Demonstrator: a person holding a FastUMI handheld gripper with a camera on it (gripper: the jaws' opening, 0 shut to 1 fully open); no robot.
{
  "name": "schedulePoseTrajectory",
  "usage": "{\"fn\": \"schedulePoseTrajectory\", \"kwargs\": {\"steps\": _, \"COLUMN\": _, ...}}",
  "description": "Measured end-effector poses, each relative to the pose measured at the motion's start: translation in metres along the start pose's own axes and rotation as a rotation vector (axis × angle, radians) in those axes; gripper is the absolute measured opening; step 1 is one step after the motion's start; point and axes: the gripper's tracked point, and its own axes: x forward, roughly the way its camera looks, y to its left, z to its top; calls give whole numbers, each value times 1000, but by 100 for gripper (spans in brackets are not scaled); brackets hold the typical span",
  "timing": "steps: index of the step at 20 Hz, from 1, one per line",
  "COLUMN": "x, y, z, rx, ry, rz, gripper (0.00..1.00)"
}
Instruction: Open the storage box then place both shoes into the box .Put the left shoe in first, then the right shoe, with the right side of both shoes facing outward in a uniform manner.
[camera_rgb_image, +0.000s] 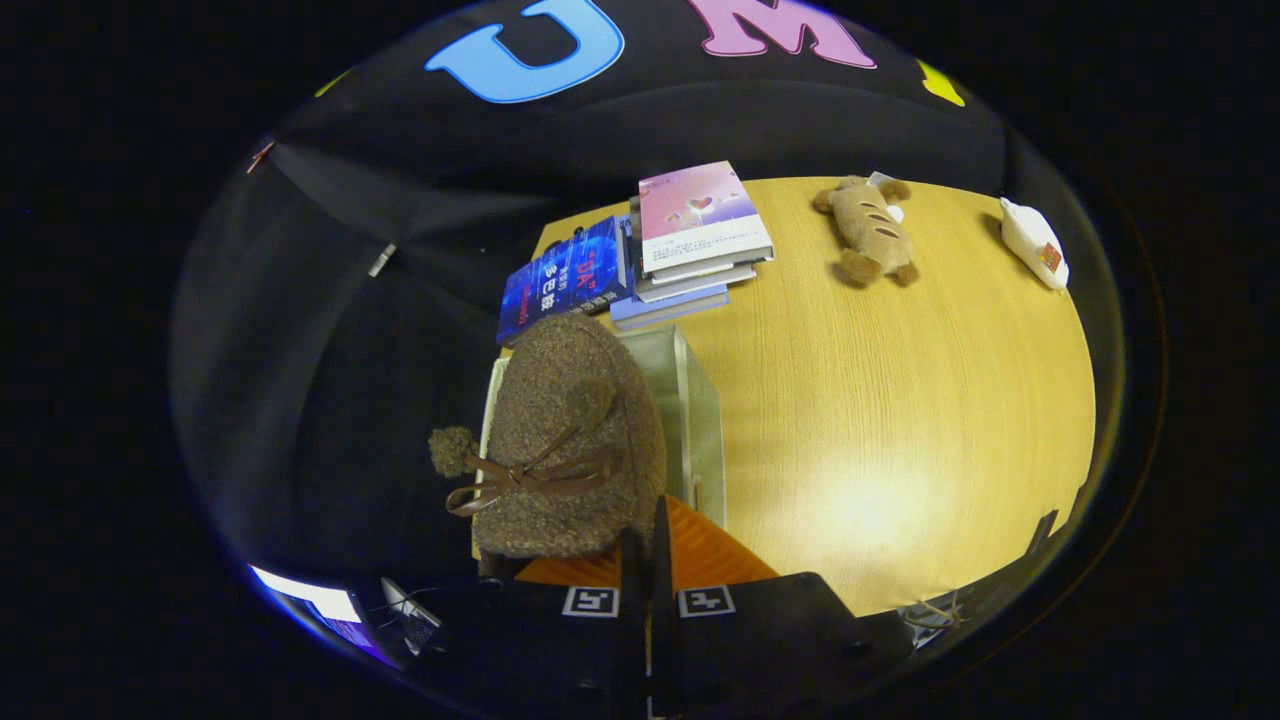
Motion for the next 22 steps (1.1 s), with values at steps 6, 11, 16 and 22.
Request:
{"fn": "schedulePoseTrajectory", "kwargs": {"steps": 6, "x": 29, "y": -4, "z": -12, "rx": -17, "ry": 36, "rz": -83, "gripper": 7}}
{"fn": "schedulePoseTrajectory", "kwargs": {"steps": 11, "x": 21, "y": 5, "z": -12, "rx": -77, "ry": 10, "rz": -56, "gripper": 31}}
{"fn": "schedulePoseTrajectory", "kwargs": {"steps": 16, "x": 9, "y": -1, "z": -6, "rx": -100, "ry": -29, "rz": -57, "gripper": 89}}
{"fn": "schedulePoseTrajectory", "kwargs": {"steps": 22, "x": -11, "y": -12, "z": -5, "rx": -118, "ry": -106, "rz": -27, "gripper": 100}}
